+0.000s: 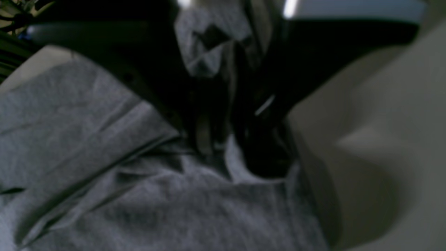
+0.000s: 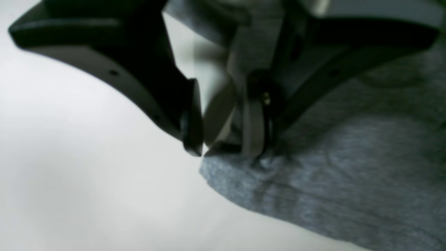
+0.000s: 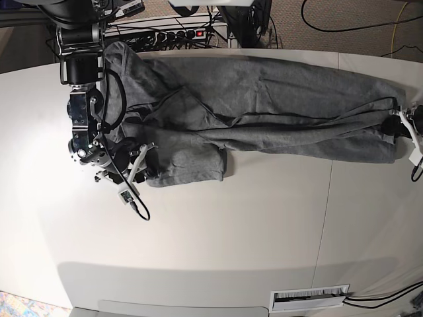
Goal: Fold the T-shirt properly
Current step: 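Drag the folded end toward the left gripper with the right gripper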
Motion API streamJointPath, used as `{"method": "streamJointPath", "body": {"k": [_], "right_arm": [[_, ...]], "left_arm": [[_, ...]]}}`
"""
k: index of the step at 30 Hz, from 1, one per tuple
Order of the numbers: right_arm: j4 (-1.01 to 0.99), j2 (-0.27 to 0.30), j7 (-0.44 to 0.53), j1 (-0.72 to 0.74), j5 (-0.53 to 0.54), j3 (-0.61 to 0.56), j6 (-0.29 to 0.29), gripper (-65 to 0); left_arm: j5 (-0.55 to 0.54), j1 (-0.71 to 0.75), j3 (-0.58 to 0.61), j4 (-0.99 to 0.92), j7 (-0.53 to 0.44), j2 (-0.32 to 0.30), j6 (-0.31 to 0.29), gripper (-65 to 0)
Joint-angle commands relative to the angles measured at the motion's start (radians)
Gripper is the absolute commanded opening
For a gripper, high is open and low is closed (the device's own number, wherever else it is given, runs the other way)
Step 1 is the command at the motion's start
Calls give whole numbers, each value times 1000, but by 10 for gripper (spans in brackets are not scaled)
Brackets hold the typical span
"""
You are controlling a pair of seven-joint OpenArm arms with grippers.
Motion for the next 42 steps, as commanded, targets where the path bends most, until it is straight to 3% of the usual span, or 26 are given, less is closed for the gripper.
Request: {"method": "streamJointPath", "body": {"k": [1, 3, 6, 10, 16, 24, 33, 42], "right_arm": [[10, 8, 2, 19, -3, 0, 4, -453], [10, 3, -10, 19, -2, 1, 3, -500], [10, -5, -17, 19, 3, 1, 4, -650], [13, -5, -40, 19, 82, 1, 4, -650], [105, -1, -196, 13, 254, 1, 5, -650], [370, 13, -381, -87, 367, 3, 6, -650], [709, 34, -393, -402, 335, 34, 6, -650], [980, 34, -378, -710, 338, 303, 6, -650]], "left_arm": [[-12, -14, -8, 10, -18, -32, -1, -509], [-12, -14, -8, 10, -18, -32, -1, -509], [-12, -14, -8, 10, -19, -32, -1, -509], [-11, -14, -8, 10, -29, -33, -1, -509], [-11, -14, -8, 10, -37, -32, -1, -509], [-11, -14, -8, 10, -43, -32, -1, -509], [-11, -14, -8, 9, -43, -32, -1, -509], [-11, -14, -8, 9, -44, -32, -1, -509]]}}
